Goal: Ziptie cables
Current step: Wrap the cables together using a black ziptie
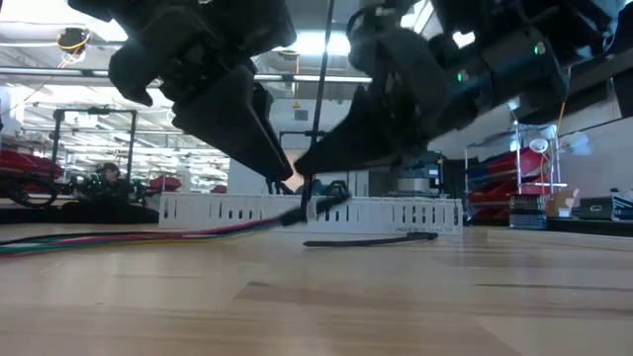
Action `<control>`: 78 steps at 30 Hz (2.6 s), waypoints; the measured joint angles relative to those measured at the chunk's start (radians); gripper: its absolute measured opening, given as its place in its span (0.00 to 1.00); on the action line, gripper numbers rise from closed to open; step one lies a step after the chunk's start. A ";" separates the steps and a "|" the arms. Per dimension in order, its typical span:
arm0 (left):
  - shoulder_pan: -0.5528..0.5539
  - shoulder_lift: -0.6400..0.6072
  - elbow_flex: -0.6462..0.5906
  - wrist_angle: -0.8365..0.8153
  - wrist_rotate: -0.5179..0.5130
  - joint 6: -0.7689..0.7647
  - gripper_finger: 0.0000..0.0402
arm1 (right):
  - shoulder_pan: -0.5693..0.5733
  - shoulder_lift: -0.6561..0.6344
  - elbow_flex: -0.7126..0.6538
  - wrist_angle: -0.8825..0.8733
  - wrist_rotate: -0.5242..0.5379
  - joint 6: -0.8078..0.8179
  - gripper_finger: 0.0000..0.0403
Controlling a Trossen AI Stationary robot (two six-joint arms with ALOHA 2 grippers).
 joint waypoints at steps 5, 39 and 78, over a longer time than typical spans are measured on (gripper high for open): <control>-0.025 -0.030 0.000 -0.085 -0.002 -0.013 0.35 | -0.001 0.034 -0.001 0.018 -0.003 0.022 0.04; 0.054 0.022 -0.324 0.446 0.076 -0.060 0.35 | -0.041 0.099 0.031 0.150 -0.068 0.022 0.04; 0.016 -0.183 -0.297 0.203 0.056 -0.225 0.35 | -0.050 0.216 0.180 0.062 -0.053 -0.056 0.04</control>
